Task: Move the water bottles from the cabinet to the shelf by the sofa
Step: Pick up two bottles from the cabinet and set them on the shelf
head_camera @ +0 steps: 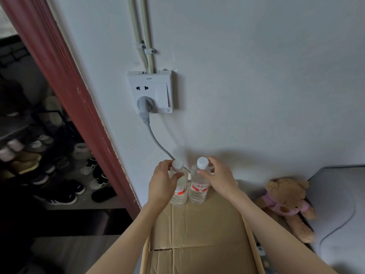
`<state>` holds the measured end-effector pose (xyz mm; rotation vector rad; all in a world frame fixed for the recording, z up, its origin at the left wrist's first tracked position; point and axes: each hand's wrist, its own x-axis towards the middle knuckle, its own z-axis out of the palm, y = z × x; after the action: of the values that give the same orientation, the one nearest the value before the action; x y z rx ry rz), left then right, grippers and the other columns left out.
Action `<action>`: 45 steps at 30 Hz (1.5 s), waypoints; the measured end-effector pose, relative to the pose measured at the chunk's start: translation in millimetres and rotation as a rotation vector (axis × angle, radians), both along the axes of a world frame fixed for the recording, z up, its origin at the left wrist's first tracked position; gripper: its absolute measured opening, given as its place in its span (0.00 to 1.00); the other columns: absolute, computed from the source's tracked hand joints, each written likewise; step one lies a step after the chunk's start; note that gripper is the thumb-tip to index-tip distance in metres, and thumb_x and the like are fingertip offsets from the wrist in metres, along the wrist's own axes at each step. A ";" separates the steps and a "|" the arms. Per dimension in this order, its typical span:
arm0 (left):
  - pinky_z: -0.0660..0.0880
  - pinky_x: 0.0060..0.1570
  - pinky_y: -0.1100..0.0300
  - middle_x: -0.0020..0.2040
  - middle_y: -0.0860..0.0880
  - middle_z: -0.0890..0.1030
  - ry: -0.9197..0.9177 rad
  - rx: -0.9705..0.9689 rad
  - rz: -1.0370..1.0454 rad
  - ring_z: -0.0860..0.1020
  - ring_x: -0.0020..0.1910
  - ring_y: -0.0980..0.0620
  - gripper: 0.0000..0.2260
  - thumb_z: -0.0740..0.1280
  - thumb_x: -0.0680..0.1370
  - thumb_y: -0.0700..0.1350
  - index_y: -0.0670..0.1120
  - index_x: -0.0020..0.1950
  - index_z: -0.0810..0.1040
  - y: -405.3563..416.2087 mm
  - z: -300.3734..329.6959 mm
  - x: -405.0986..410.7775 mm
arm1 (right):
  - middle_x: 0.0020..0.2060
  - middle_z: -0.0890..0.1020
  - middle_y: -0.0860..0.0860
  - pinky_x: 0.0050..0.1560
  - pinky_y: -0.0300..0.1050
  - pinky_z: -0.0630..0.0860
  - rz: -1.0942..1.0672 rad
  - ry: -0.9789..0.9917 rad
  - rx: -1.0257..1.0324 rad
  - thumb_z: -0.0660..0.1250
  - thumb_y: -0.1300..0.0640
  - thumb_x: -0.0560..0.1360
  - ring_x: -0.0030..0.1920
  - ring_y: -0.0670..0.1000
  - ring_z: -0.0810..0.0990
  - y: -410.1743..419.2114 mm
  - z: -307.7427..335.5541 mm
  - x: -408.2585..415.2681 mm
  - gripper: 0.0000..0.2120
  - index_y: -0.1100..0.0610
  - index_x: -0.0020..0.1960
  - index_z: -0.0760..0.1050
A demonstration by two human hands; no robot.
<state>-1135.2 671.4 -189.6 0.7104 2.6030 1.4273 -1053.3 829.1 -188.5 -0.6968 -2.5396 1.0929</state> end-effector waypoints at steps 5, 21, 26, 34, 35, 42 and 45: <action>0.69 0.46 0.59 0.56 0.54 0.73 0.025 0.046 0.074 0.72 0.56 0.54 0.17 0.69 0.72 0.51 0.50 0.59 0.70 10.1 -8.6 11.9 | 0.57 0.76 0.47 0.53 0.45 0.72 -0.021 0.060 -0.090 0.68 0.46 0.71 0.56 0.46 0.74 -5.1 -13.7 4.4 0.21 0.51 0.61 0.70; 0.70 0.55 0.69 0.54 0.61 0.71 -0.376 0.015 -0.031 0.73 0.56 0.58 0.29 0.71 0.71 0.41 0.50 0.69 0.62 -10.4 -85.3 14.1 | 0.60 0.73 0.39 0.64 0.48 0.68 0.015 -0.108 -0.593 0.72 0.38 0.63 0.62 0.44 0.72 -8.7 -96.0 21.9 0.37 0.45 0.67 0.61; 0.67 0.39 0.81 0.44 0.63 0.73 -0.389 0.044 -0.014 0.75 0.46 0.68 0.19 0.68 0.72 0.34 0.42 0.62 0.69 -0.8 -88.3 16.5 | 0.60 0.72 0.41 0.60 0.38 0.66 0.017 -0.115 -0.576 0.69 0.52 0.72 0.62 0.43 0.70 -9.1 -101.9 15.9 0.29 0.48 0.68 0.61; 0.66 0.40 0.81 0.47 0.51 0.79 -0.416 0.100 0.000 0.75 0.43 0.71 0.19 0.67 0.72 0.33 0.39 0.61 0.69 10.8 -93.2 7.0 | 0.62 0.73 0.46 0.60 0.35 0.66 0.041 -0.147 -0.579 0.68 0.56 0.73 0.63 0.44 0.71 4.0 -106.3 8.1 0.22 0.48 0.64 0.65; 0.67 0.40 0.80 0.47 0.52 0.79 -0.425 0.105 -0.002 0.75 0.43 0.73 0.19 0.67 0.72 0.33 0.39 0.62 0.68 10.4 -94.7 6.6 | 0.61 0.74 0.46 0.61 0.36 0.67 0.026 -0.138 -0.593 0.68 0.57 0.73 0.62 0.43 0.72 3.4 -107.6 8.8 0.21 0.48 0.63 0.66; 0.67 0.42 0.80 0.49 0.52 0.78 -0.412 0.111 -0.053 0.74 0.47 0.73 0.20 0.68 0.72 0.34 0.42 0.62 0.67 7.4 -101.5 3.9 | 0.58 0.74 0.44 0.62 0.38 0.67 0.012 -0.114 -0.608 0.68 0.59 0.72 0.60 0.42 0.72 -0.6 -107.7 7.6 0.19 0.41 0.56 0.66; 0.69 0.45 0.78 0.51 0.54 0.79 -0.441 0.138 -0.069 0.76 0.52 0.66 0.21 0.67 0.73 0.34 0.45 0.63 0.67 6.8 -102.4 2.9 | 0.60 0.73 0.44 0.62 0.38 0.66 0.021 -0.113 -0.611 0.69 0.58 0.72 0.62 0.43 0.71 -2.6 -106.1 8.6 0.21 0.41 0.58 0.65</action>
<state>-1132.3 678.2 -292.0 0.4300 2.1445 1.5465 -1044.7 826.5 -294.7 -0.8902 -2.2928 1.9148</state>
